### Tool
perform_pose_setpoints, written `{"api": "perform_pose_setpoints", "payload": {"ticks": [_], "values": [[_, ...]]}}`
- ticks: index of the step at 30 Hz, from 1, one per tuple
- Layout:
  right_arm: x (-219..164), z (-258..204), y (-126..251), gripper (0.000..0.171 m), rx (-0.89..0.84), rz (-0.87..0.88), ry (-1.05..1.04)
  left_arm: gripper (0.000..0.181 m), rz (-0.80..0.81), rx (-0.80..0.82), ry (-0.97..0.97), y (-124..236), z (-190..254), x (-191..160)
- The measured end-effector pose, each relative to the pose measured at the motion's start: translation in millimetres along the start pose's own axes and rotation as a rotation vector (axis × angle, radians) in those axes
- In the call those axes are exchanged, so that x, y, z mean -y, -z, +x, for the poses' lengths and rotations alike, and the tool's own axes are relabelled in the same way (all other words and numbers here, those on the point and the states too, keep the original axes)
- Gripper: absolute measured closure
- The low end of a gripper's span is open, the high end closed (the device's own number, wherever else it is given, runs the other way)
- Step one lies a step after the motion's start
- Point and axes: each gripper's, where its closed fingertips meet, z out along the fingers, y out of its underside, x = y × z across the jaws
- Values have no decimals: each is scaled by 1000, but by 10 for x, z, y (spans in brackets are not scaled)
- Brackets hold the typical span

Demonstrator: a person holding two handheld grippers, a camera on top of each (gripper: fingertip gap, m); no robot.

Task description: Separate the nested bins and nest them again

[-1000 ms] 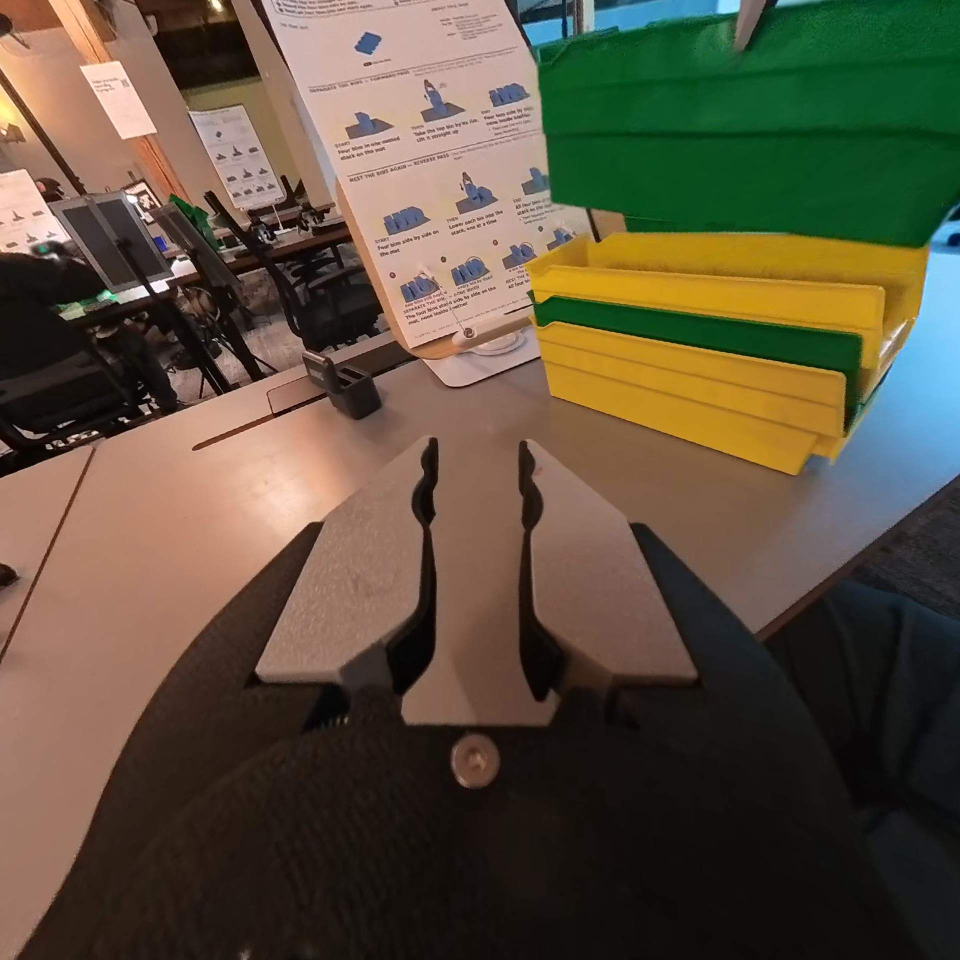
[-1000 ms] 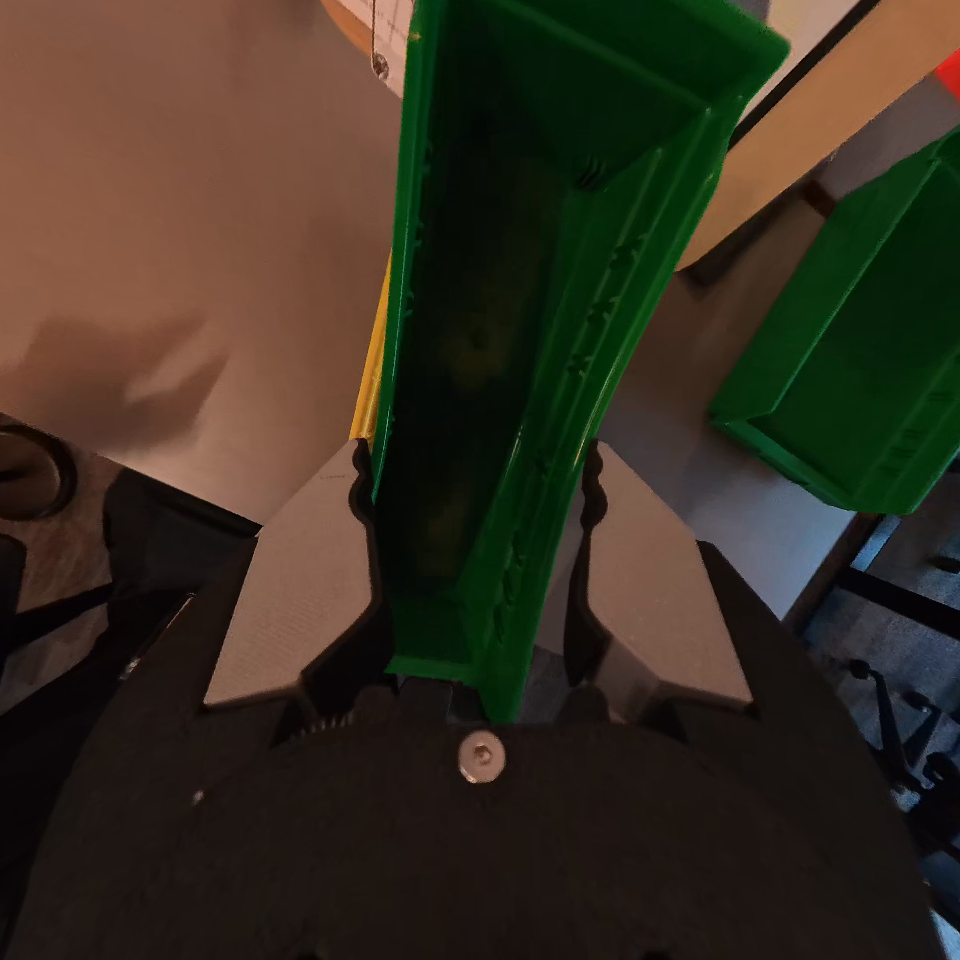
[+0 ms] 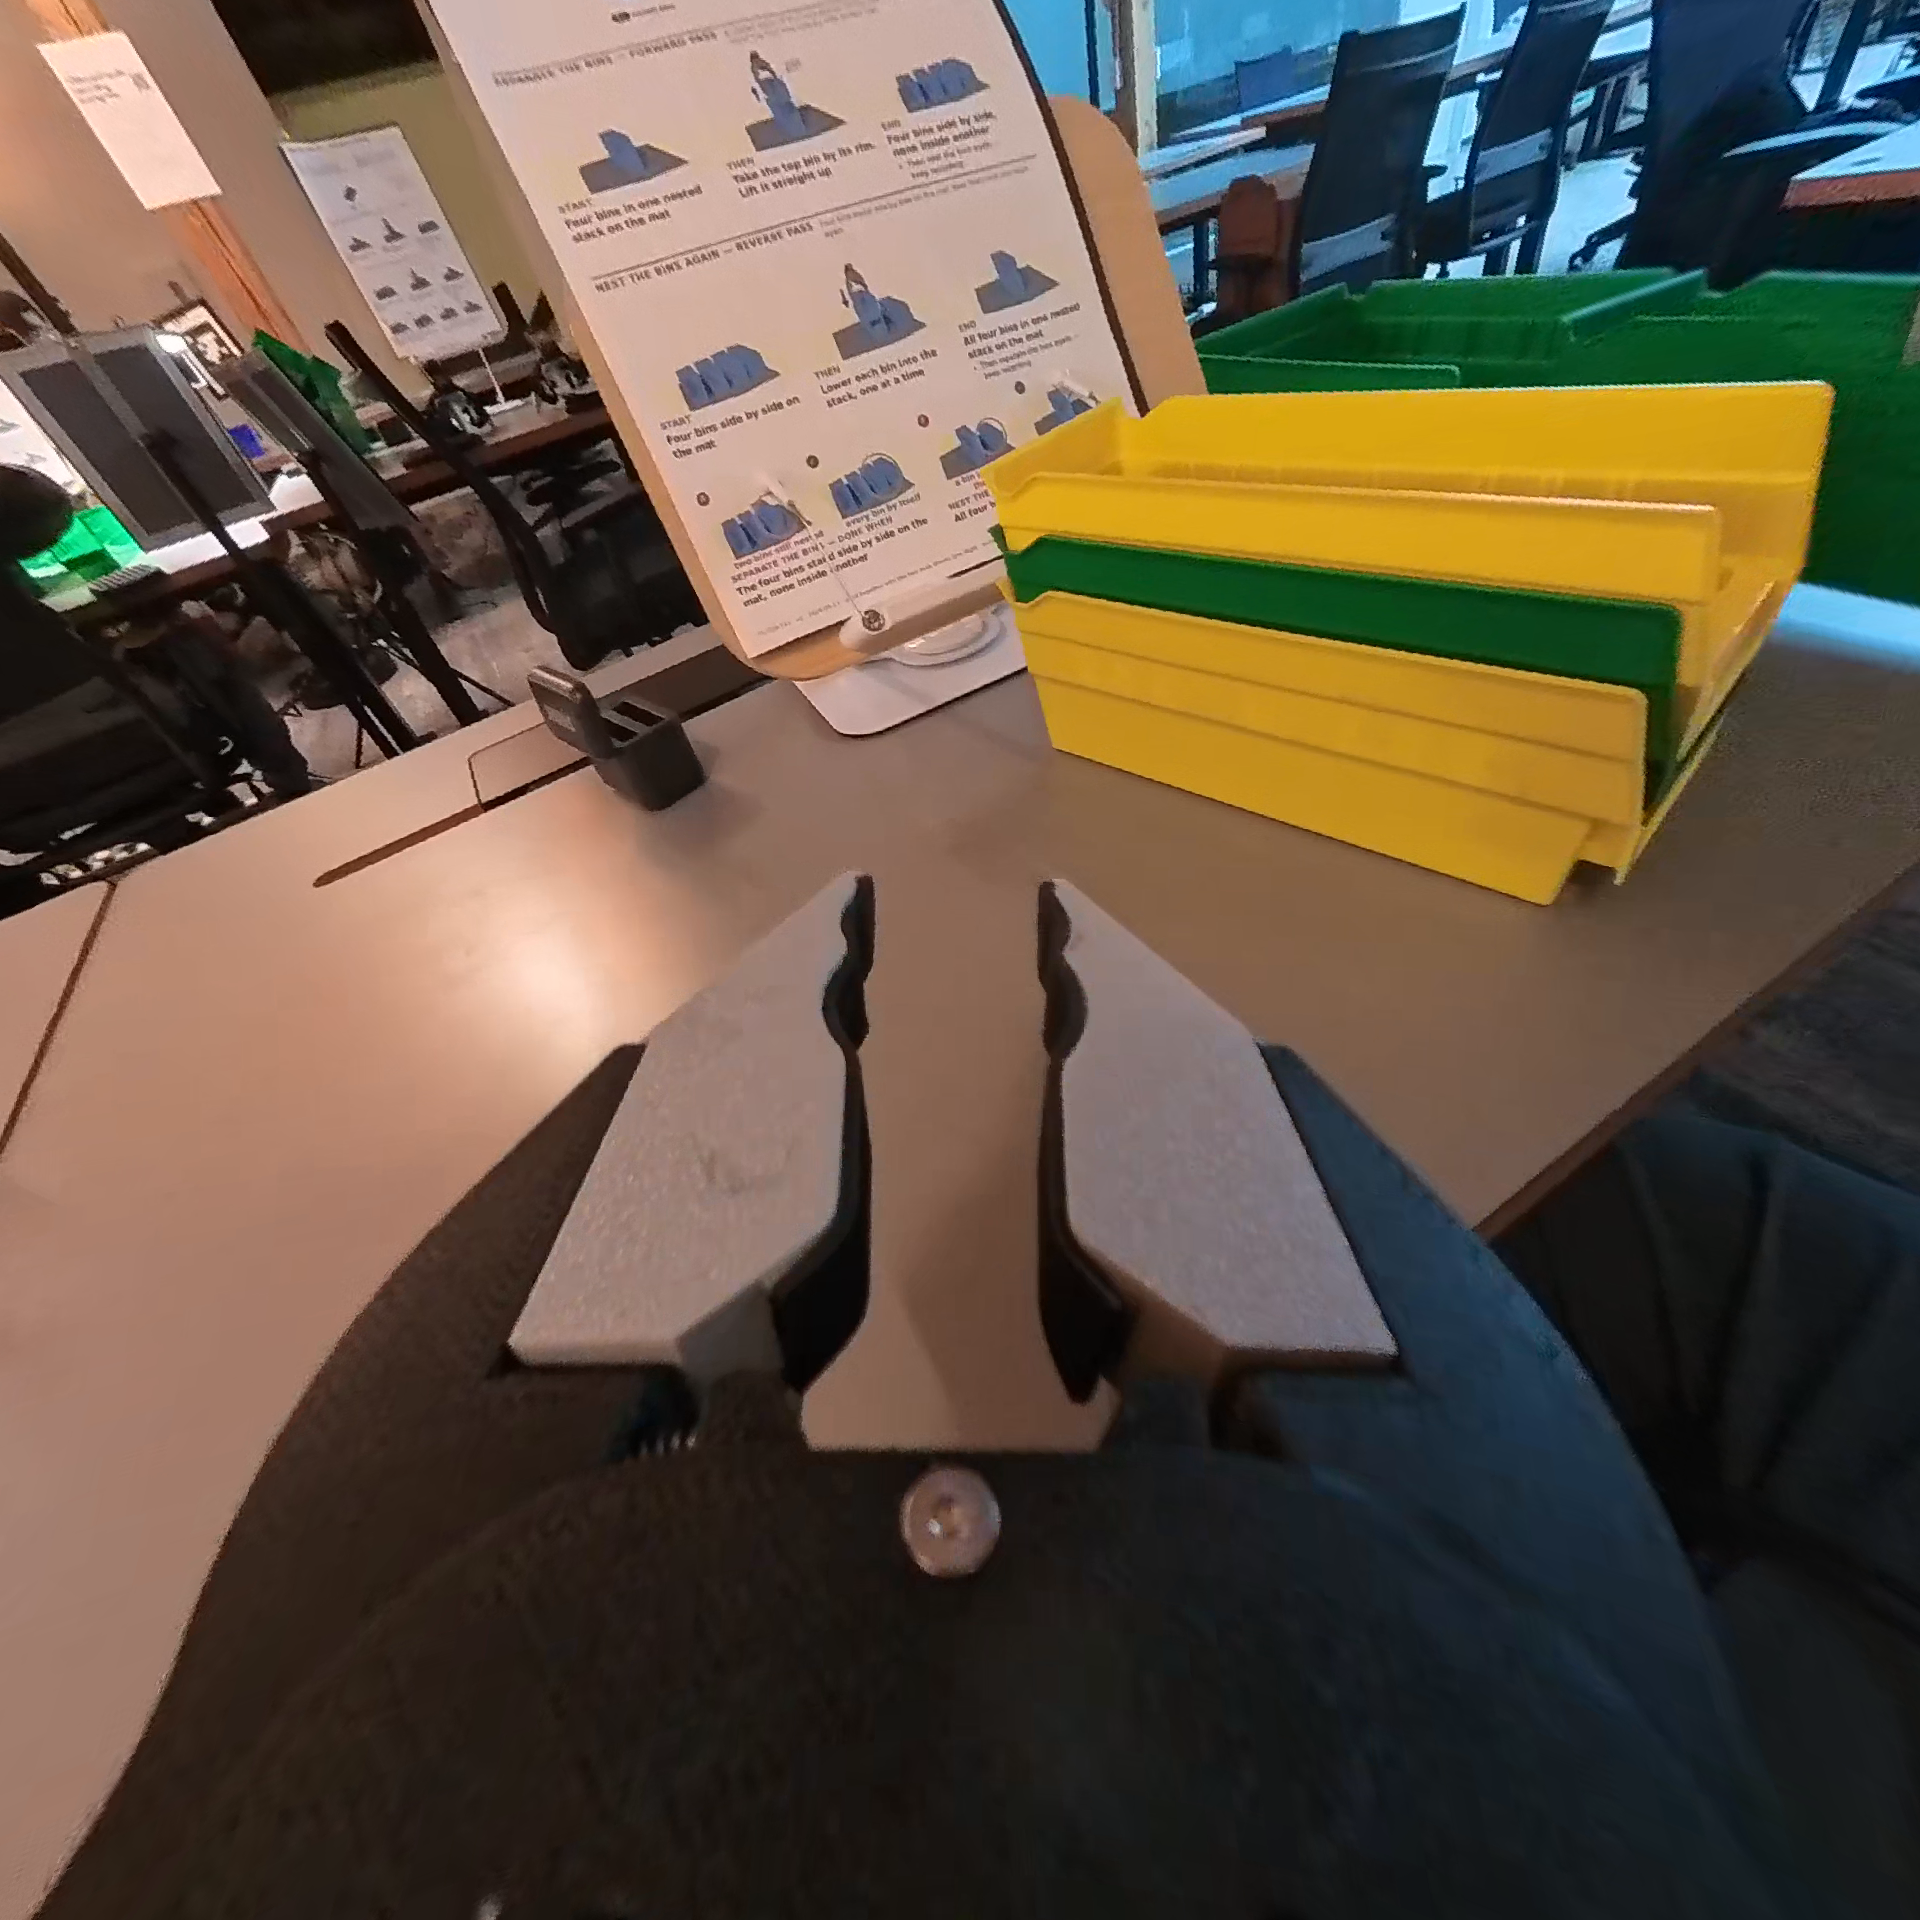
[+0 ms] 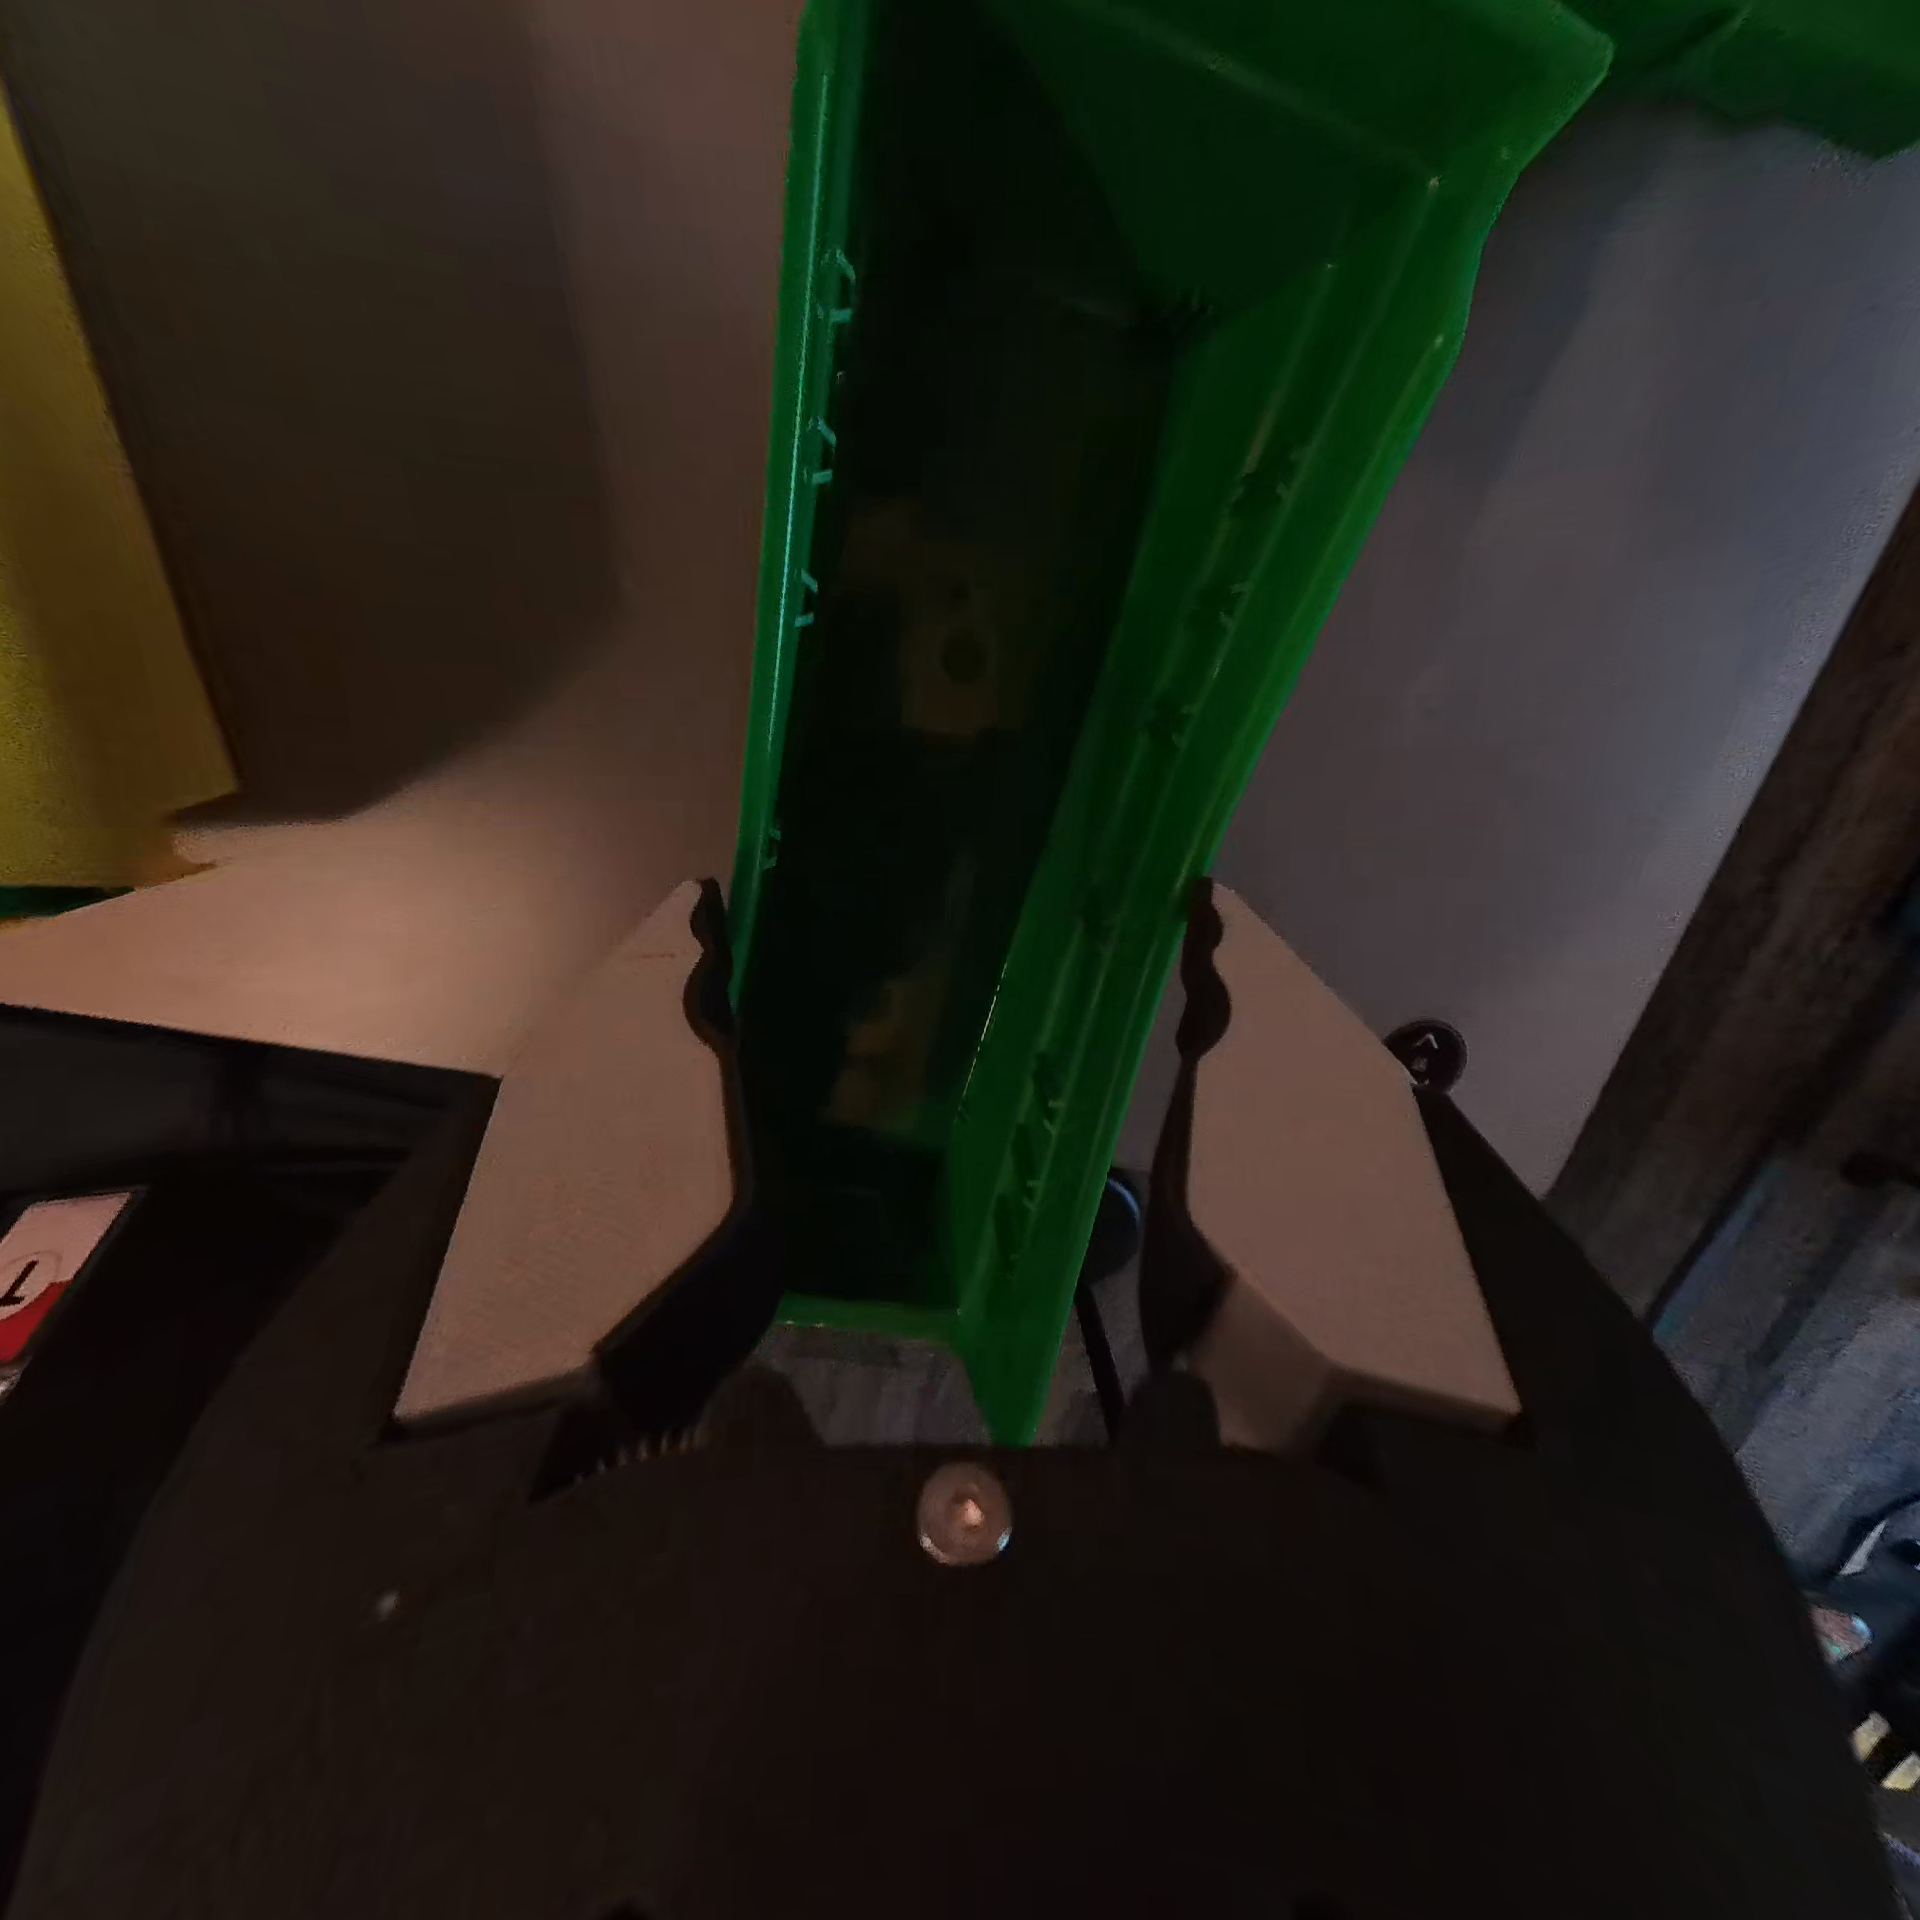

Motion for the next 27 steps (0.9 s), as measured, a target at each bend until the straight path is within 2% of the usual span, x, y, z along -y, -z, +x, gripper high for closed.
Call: {"api": "perform_pose_setpoints", "payload": {"ticks": [5,9,10,12,16,18,20,23,27], "values": [[0,173,-277,74,-28,12,-31,152,-4,6,3,9,-41,-28],[35,269,-312,66,-63,29,-38,152,2,13,36,31,-126,-46],[34,272,-305,64,-61,26,-45,153,3,14,41,37,-143,-52],[98,269,-234,73,-59,66,-61,152,2,22,50,49,-188,-66],[276,212,1,67,-67,159,-100,152,11,33,62,81,-250,-64],[326,185,101,71,-110,175,-86,153,16,35,64,97,-260,-53],[407,67,209,73,-115,209,-64,152,20,34,64,104,-256,-41],[552,-307,355,69,-45,260,2,152,16,34,56,96,-242,-42],[737,-804,551,73,-17,310,108,152,11,28,44,82,-201,-39]]}}
